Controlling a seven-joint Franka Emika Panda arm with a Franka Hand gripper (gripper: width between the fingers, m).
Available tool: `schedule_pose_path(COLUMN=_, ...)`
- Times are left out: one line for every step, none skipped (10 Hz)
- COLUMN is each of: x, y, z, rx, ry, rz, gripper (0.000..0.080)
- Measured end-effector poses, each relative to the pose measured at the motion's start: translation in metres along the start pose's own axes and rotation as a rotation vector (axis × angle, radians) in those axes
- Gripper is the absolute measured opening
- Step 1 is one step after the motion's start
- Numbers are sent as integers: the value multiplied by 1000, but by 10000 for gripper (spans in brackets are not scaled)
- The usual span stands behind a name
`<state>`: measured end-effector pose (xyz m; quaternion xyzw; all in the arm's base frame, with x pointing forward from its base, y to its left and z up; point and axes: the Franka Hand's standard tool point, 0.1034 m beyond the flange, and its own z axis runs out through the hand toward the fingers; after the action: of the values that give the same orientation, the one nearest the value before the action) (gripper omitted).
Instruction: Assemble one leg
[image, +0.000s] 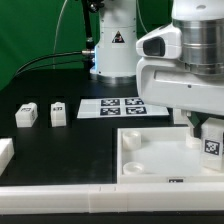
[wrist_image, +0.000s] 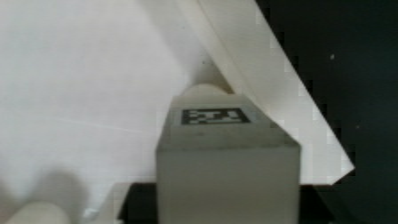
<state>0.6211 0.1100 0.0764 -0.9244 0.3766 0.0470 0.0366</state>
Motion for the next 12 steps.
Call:
schedule_pose_path(x=0, y=0, z=0, rx=1, ry=-1, rz=91, gripper=294)
schedule_pose_path(x=1, y=0, z=0, rx=5, ry=-5, rz=203, gripper=294)
schedule_pose_path(x=2, y=1, z=0, rx=8, ry=-9, rz=294, gripper=294)
schedule_pose_path(x=2, y=1, z=0, rx=8, ry=-10, rz=377, gripper=294)
schedule_pose_path(x=2, y=1, z=0, rx=8, ry=-9, rz=407, gripper=294)
schedule_pose_path(x=2, y=1, z=0, rx=8, ry=-9, rz=404, gripper=294)
schedule_pose_path(x=1, y=1, z=0, rx=7, ry=-9, rz=398, gripper=294)
schedule_pose_path(x=1, y=1, z=0, rx=7, ry=-9, rz=363, gripper=385)
schedule_pose_path(x=1, y=0, z=0, rx=7, ry=-9, rz=320, gripper=583)
schedule_pose_path(x=0, y=0, z=1, rx=6, ry=-9, rz=310, gripper=583)
schedule_pose_path(x=-4, y=-2, z=2, rx=1, ry=-8, rz=200, gripper=635)
schedule_pose_path(x=-6, y=-3, z=3, rx=1, ry=-9, rz=41, gripper=646)
